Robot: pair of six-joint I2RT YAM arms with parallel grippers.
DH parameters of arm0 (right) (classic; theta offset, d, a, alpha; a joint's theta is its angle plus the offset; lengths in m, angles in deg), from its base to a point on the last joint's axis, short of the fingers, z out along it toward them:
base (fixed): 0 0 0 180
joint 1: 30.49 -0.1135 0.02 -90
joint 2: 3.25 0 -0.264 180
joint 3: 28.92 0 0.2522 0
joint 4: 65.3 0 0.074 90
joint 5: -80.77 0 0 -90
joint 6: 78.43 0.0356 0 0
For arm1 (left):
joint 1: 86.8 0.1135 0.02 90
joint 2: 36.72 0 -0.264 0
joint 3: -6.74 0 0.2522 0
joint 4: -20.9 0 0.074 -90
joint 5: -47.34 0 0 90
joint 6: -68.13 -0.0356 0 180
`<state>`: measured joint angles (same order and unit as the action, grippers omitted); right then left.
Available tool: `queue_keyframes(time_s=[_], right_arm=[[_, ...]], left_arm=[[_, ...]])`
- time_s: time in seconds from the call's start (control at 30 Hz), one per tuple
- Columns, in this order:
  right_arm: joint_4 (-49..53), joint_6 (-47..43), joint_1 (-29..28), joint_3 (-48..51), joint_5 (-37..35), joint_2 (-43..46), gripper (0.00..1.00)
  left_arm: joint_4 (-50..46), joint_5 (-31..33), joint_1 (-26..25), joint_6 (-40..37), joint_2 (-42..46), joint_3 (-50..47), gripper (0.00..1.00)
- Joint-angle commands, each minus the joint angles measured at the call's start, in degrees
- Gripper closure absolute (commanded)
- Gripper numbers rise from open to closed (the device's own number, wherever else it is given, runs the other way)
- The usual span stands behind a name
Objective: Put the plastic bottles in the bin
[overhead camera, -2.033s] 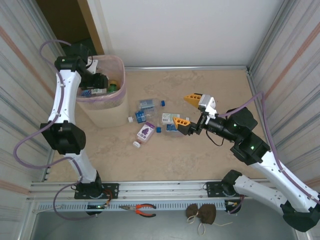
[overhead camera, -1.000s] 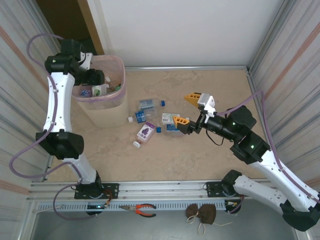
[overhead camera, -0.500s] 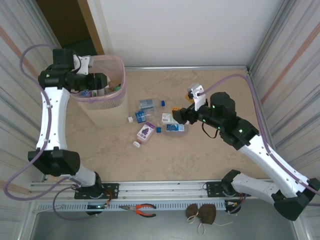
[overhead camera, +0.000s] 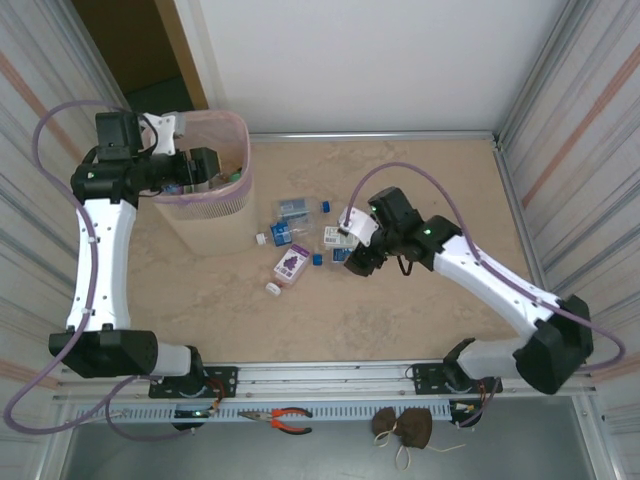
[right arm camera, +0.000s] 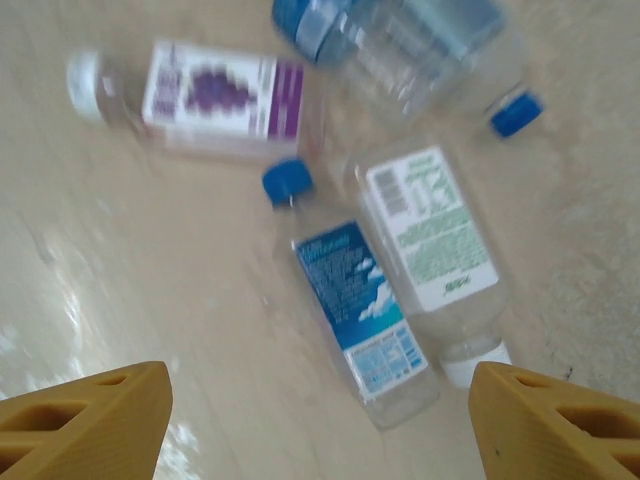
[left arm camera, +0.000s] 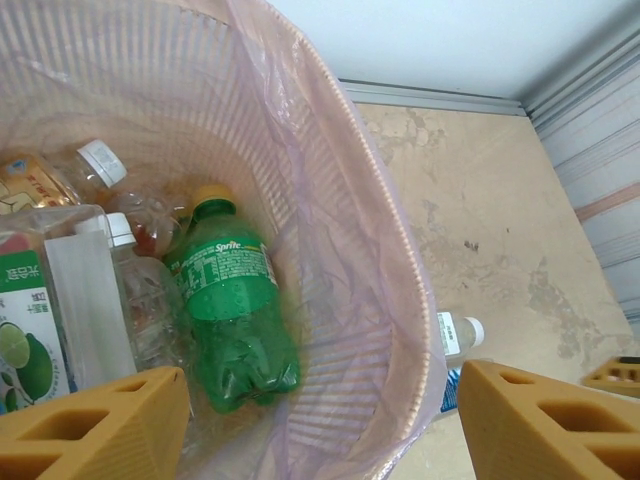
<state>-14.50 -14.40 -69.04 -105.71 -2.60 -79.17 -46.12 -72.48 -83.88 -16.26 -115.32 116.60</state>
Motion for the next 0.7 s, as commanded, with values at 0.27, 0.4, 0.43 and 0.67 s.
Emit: queue_keyframes(time_s=[0.27, 0.4, 0.43, 0.67], right_arm=[[4.7, -19.7, 3.7, -5.1, -2.1, -17.3, 0.23], [2.6, -20.3, 4.1, -5.8, -1.6, -21.8, 0.23], [2.4, -20.4, 4.1, -5.9, -1.3, -22.5, 0.23], [2.2, -19.7, 3.9, -5.2, 2.8, -24.8, 0.28]], left_arm=[[3.2, -4.5, 0.2, 2.3, 2.3, -2.2, 0.29], [3.3, -4.6, 0.3, 2.3, 2.4, -2.0, 0.29], [3.2, -4.5, 0.3, 2.3, 2.5, -1.9, 0.29], [3.2, -4.8, 0.3, 2.4, 2.8, -2.1, 0.29]])
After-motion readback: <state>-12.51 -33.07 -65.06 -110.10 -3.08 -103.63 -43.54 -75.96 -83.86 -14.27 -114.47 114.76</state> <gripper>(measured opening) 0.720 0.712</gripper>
